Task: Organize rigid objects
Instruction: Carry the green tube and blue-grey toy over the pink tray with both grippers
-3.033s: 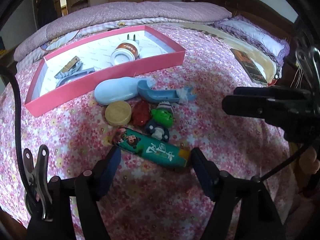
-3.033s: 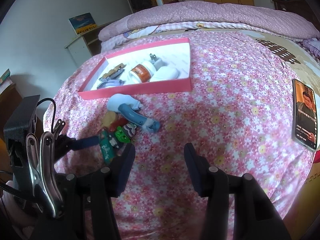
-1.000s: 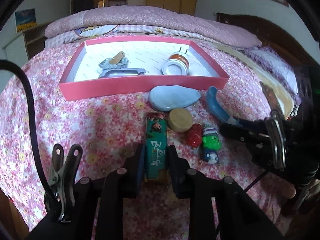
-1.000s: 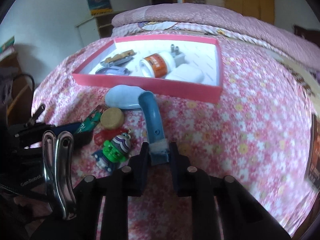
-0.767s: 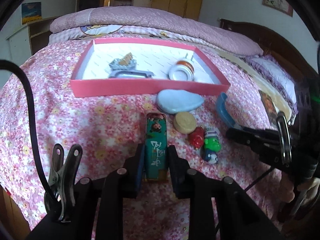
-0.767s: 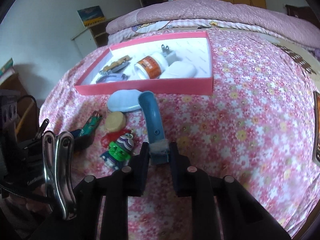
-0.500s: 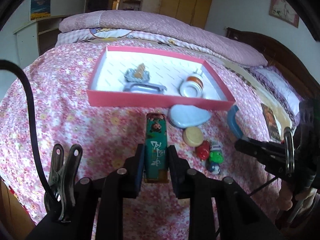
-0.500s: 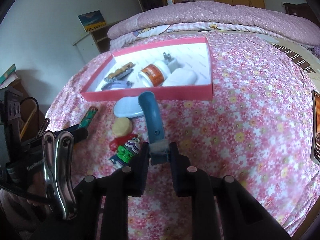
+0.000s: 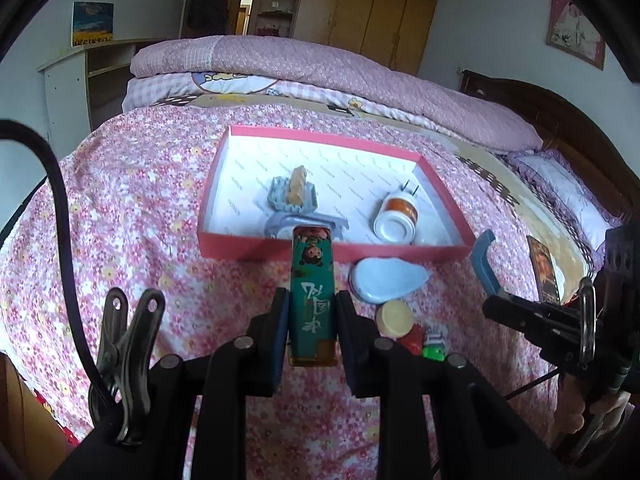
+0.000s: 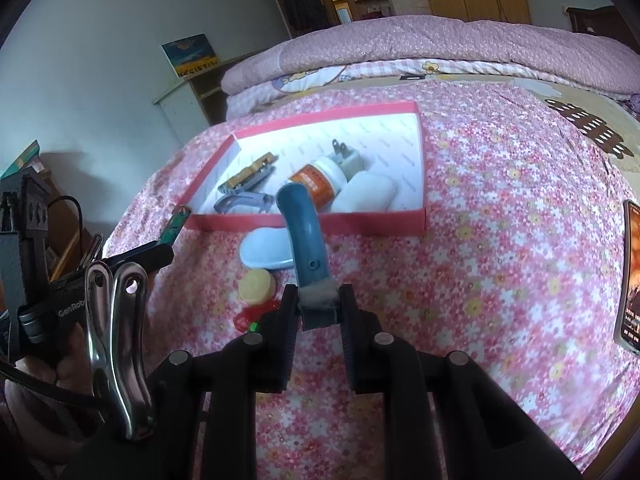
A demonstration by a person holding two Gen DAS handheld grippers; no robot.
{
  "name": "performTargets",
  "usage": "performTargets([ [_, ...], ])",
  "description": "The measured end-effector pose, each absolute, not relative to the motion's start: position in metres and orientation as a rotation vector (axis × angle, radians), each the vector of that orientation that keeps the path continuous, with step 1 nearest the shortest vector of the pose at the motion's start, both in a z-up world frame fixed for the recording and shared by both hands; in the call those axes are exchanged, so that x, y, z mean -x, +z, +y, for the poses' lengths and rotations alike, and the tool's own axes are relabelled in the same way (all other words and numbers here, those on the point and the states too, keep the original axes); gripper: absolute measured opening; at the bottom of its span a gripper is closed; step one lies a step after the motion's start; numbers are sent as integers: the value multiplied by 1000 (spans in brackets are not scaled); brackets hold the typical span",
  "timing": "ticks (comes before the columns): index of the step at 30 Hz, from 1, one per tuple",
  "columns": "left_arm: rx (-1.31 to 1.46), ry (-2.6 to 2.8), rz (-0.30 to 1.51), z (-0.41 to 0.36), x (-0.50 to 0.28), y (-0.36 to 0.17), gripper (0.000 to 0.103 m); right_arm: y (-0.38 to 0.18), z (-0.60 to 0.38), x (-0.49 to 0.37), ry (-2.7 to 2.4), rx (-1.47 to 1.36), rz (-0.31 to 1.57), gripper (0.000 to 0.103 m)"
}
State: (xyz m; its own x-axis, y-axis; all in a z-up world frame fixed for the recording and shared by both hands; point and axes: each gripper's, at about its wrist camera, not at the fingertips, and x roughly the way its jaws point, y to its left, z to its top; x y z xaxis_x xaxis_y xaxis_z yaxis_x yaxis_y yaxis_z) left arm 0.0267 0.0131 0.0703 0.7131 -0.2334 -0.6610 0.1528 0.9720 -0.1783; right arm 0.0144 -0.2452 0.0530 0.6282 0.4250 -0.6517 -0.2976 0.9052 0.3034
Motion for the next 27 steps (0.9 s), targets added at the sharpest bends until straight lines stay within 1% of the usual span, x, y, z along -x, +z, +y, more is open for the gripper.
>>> performTargets([
  [20, 117, -213, 723, 18, -71, 90, 24, 66, -244, -51, 405, -165, 792, 21],
  [27, 94, -187, 721, 14, -100, 94, 24, 76, -238, -74, 388, -105, 761, 21],
])
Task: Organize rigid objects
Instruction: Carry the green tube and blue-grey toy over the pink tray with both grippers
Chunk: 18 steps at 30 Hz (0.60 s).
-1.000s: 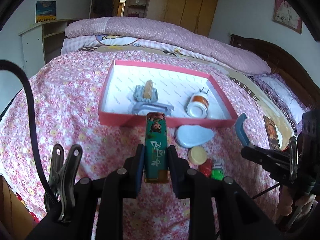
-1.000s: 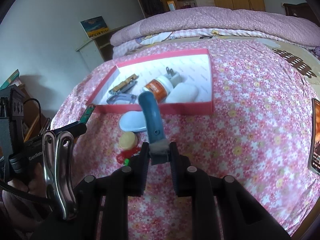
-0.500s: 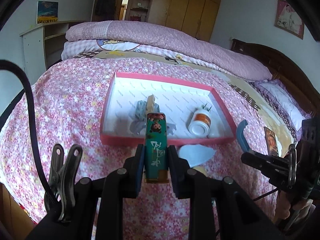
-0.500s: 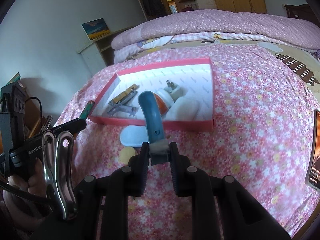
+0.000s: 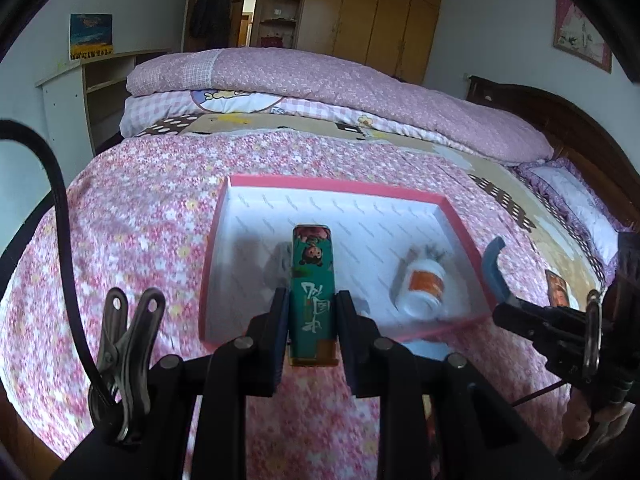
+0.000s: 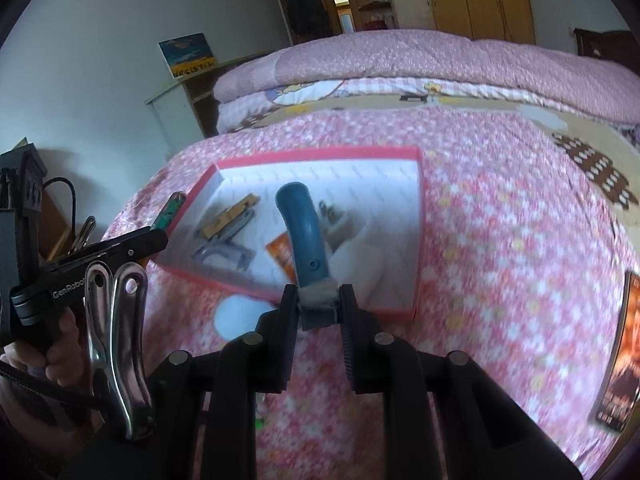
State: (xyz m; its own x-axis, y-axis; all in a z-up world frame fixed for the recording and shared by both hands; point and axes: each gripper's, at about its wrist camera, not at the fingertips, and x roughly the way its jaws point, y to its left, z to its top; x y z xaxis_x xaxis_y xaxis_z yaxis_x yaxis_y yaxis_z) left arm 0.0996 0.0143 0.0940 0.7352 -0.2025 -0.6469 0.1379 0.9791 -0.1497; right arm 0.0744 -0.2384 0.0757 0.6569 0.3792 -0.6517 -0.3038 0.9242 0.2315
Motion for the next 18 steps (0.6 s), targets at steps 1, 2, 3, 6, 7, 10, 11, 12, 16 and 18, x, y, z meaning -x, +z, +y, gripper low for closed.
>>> performTargets([
  [1, 97, -188, 724, 15, -105, 94, 24, 77, -238, -79, 387, -104, 759, 21],
  [2, 99, -188, 726, 15, -109, 94, 24, 78, -237, -81, 385, -103, 758, 21],
  [3, 99, -187, 727, 14, -114, 94, 24, 79, -237, -85, 382, -100, 756, 21],
  [6, 97, -185, 734, 13, -127, 93, 24, 81, -235, -95, 374, -93, 755, 21],
  [7, 99, -189, 735, 13, -130, 93, 24, 81, -234, -98, 371, -92, 756, 21],
  [10, 93, -197, 735, 12, -139, 92, 24, 81, -231, -104, 364, -87, 762, 21],
  [11, 88, -199, 735, 11, -140, 92, 24, 80, -231, -107, 360, -83, 765, 21],
  [12, 81, -200, 736, 10, -144, 91, 24, 80, -230, -109, 357, -81, 768, 21],
  [16, 69, -222, 740, 7, -154, 88, 24, 79, -227, -119, 339, -73, 774, 21],
  [18, 69, -228, 738, 7, -159, 87, 24, 80, -225, -124, 329, -68, 774, 21],
])
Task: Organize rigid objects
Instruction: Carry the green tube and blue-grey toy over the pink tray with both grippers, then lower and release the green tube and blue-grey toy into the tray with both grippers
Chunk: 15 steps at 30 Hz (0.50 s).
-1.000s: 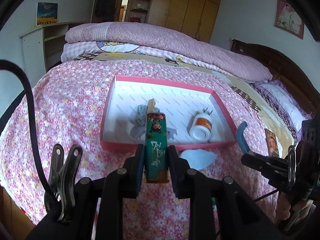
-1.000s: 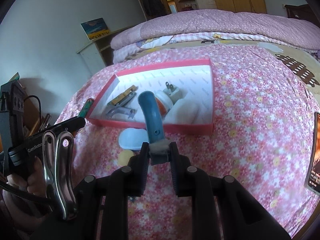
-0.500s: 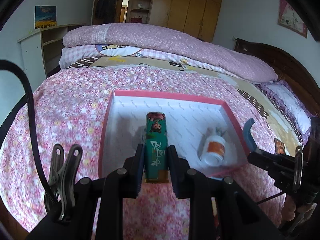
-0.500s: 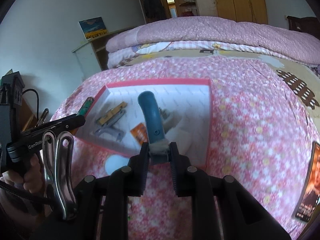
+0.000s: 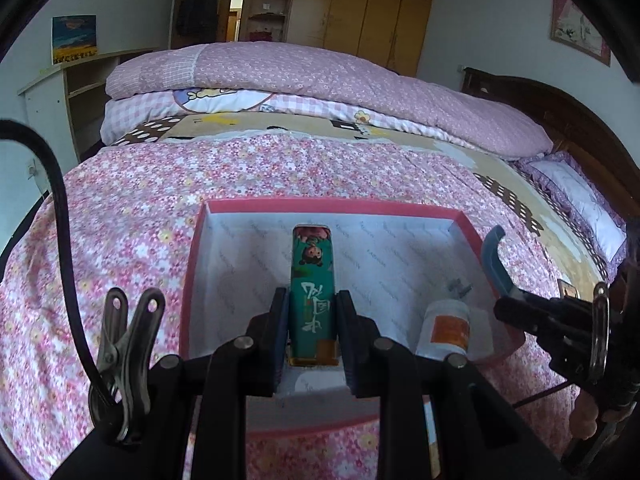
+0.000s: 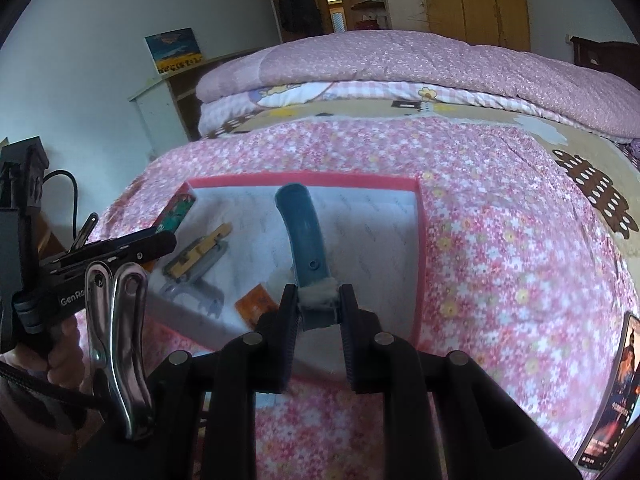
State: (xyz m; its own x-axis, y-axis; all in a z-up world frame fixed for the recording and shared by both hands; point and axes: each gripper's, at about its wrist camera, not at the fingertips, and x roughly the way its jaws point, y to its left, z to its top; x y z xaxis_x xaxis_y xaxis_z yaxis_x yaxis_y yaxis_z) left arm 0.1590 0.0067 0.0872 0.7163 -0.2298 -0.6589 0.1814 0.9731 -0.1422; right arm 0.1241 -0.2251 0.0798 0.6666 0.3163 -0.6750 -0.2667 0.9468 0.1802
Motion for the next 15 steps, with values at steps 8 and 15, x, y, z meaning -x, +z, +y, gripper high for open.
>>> performTargets([
  [8, 28, -229, 737, 5, -182, 84, 24, 77, -221, -151, 269, -46, 787, 21],
  [15, 29, -224, 765, 5, -194, 75, 24, 73, -221, -166, 264, -35, 797, 21],
])
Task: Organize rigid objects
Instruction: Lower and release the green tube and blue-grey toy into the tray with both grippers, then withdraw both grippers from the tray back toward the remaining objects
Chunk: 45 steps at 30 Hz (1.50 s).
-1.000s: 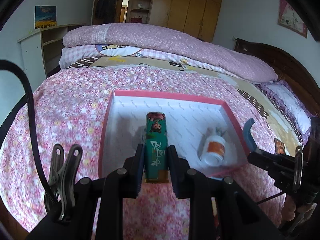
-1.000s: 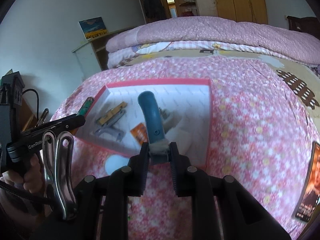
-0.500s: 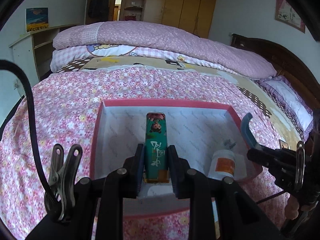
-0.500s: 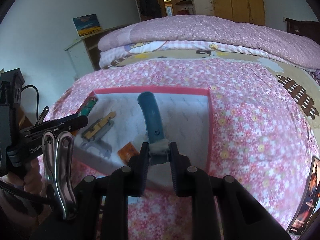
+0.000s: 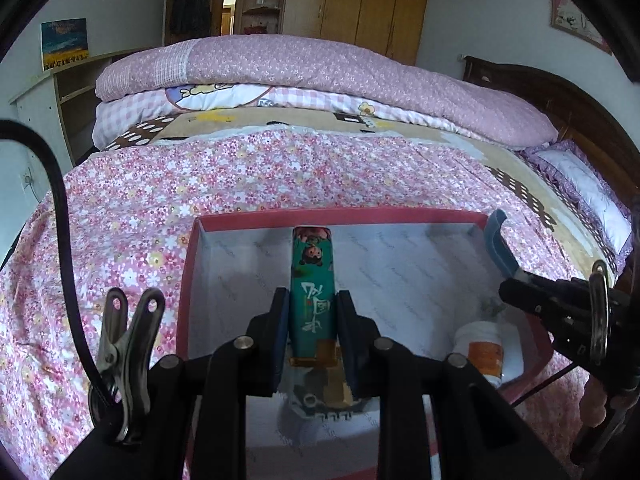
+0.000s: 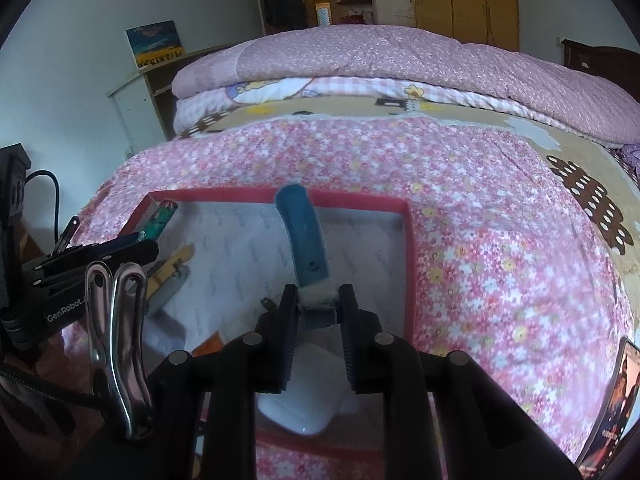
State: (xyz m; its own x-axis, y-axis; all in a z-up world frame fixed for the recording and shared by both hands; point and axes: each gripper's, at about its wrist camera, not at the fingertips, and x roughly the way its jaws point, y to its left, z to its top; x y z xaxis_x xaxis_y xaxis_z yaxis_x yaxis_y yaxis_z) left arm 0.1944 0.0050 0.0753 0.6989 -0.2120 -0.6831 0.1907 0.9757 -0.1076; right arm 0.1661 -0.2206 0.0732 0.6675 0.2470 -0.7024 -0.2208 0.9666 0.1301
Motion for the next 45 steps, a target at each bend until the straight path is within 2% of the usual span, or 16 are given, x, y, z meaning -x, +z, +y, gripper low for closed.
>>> performTargets([
  [7, 37, -200, 789, 5, -203, 69, 27, 68, -221, -175, 276, -41, 811, 21],
  [9, 35, -192, 797, 5, -204, 69, 35, 67, -221, -176, 268, -46, 818, 27],
  [10, 37, -190, 798, 5, -204, 69, 39, 67, -221, -176, 262, -49, 820, 33],
  [14, 34, -184, 797, 5, -202, 70, 43, 67, -224, -175, 249, -66, 818, 46],
  [28, -7, -152, 787, -2, -175, 82, 45, 81, -232, -154, 256, -115, 786, 61],
  [45, 28, -147, 793, -1, -117, 89, 45, 95, -236, -96, 330, -151, 747, 62],
])
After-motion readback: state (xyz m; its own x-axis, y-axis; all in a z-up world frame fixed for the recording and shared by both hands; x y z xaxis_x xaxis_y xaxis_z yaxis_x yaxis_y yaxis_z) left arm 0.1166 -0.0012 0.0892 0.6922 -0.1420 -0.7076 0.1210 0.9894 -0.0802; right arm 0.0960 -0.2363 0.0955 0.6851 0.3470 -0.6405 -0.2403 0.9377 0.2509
